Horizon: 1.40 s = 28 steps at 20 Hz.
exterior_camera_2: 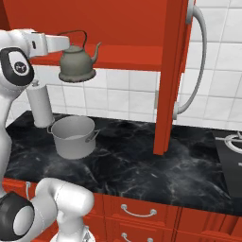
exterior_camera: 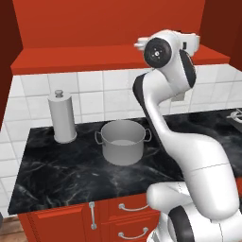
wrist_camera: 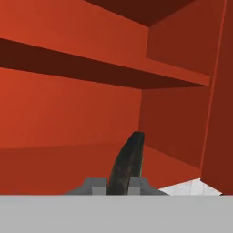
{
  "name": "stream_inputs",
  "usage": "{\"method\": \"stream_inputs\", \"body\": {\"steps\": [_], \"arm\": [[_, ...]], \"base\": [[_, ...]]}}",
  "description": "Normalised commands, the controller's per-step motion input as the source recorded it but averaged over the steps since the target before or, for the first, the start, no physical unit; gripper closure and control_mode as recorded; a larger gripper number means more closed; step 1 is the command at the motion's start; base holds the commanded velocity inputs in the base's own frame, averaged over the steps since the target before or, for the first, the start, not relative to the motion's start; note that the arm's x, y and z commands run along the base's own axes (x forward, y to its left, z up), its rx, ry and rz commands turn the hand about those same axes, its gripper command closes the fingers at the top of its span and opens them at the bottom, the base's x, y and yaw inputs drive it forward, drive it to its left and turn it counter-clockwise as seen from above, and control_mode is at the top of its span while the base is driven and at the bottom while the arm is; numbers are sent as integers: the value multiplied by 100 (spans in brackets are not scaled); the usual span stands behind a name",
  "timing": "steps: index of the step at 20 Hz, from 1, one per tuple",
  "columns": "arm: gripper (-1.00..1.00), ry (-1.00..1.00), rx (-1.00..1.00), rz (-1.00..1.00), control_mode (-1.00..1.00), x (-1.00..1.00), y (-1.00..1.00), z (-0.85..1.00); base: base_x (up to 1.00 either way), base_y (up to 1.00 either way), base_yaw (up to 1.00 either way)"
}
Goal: Pick the kettle from the cabinet and place it on a stove burner. Then pick the pot from the counter and place it on another stove burner. Finally, turn both burners on.
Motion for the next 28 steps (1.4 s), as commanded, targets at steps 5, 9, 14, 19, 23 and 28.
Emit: {"method": "stream_inputs", "body": {"steps": [5, 9, 14, 19, 23, 28], "arm": [[100, 0, 2, -14, -100, -40, -24, -14], [100, 0, 3, -14, -100, -41, -23, -18], [100, 0, 3, -14, -100, -38, -19, -21], [100, 0, 1, -12, -100, -30, -12, -24], [100, 0, 0, -10, -100, -9, -1, -23], [100, 1, 0, -8, -100, 0, 0, -24]], "base": [[0, 0, 0], [0, 0, 0], [0, 0, 0], [0, 0, 0], [0, 0, 0], [0, 0, 0]]}}
